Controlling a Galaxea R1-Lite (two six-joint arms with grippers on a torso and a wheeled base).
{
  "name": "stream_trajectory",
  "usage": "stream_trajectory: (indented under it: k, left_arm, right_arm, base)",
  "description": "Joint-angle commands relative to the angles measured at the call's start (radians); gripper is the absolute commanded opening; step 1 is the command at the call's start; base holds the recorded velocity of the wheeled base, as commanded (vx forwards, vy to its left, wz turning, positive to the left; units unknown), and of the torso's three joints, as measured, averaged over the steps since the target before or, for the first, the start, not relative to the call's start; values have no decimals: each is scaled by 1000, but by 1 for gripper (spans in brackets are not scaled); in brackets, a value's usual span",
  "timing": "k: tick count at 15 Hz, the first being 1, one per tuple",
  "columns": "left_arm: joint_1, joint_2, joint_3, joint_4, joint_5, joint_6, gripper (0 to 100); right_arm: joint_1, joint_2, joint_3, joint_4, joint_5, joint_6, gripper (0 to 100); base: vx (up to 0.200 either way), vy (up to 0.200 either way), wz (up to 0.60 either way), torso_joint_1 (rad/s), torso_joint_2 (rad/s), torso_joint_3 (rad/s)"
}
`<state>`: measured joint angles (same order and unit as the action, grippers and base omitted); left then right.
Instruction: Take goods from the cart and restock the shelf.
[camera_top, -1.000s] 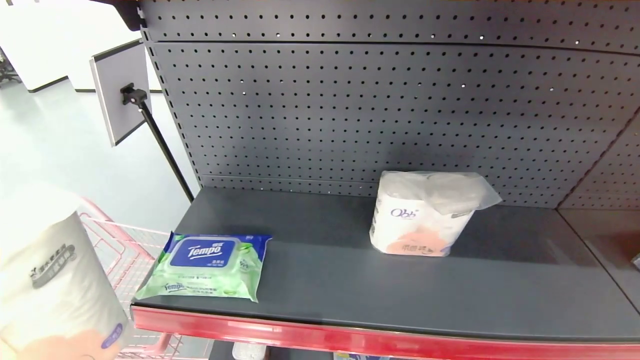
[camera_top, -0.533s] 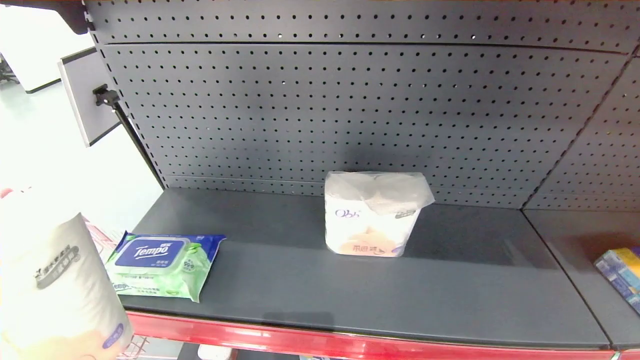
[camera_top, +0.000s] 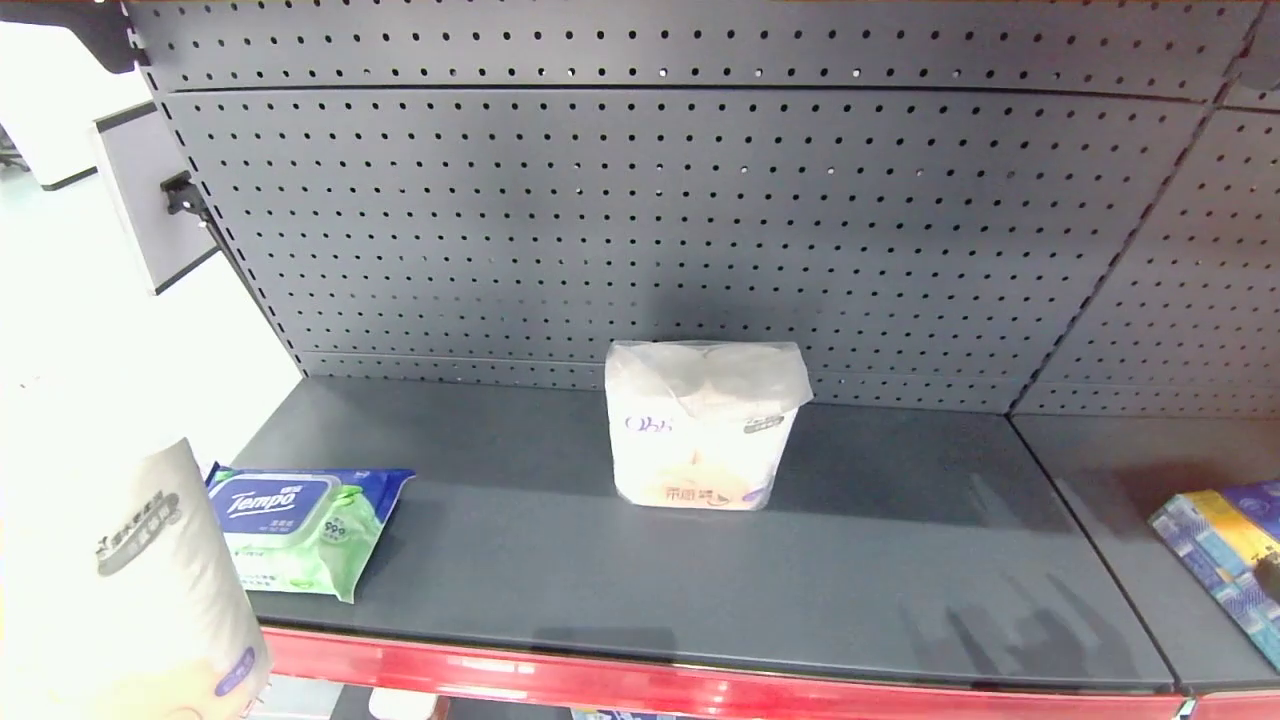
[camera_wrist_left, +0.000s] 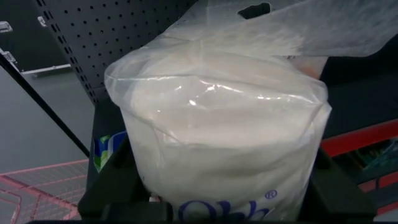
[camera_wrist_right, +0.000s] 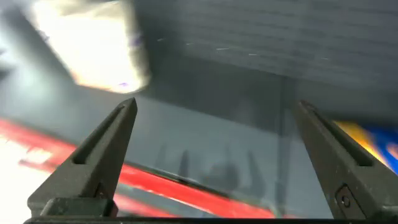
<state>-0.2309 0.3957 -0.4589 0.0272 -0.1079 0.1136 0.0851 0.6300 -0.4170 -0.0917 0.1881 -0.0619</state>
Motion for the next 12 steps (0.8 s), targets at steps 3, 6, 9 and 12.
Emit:
stream_trajectory:
  k: [3, 6, 9, 12]
  left_arm:
    - [-1, 35, -6, -12, -32, -2, 0]
    - [-1, 43, -10, -10, -47, -5, 0]
    - [-1, 49, -14, -10, -49, -5, 0]
    - [-1, 45, -15, -10, -49, -5, 0]
  right_arm:
    - [154, 660, -59, -358, 304, -55, 100]
    - [151, 838, -83, -502, 464, -142, 100]
    - [153, 985, -167, -565, 541, -194, 100]
    - [156, 1071, -269, -568, 567, -225, 100]
  base:
    - [0, 0, 0, 0, 0, 0]
    - [0, 0, 0, 0, 0, 0]
    - [0, 0, 0, 0, 0, 0]
    - [0, 0, 0, 0, 0, 0]
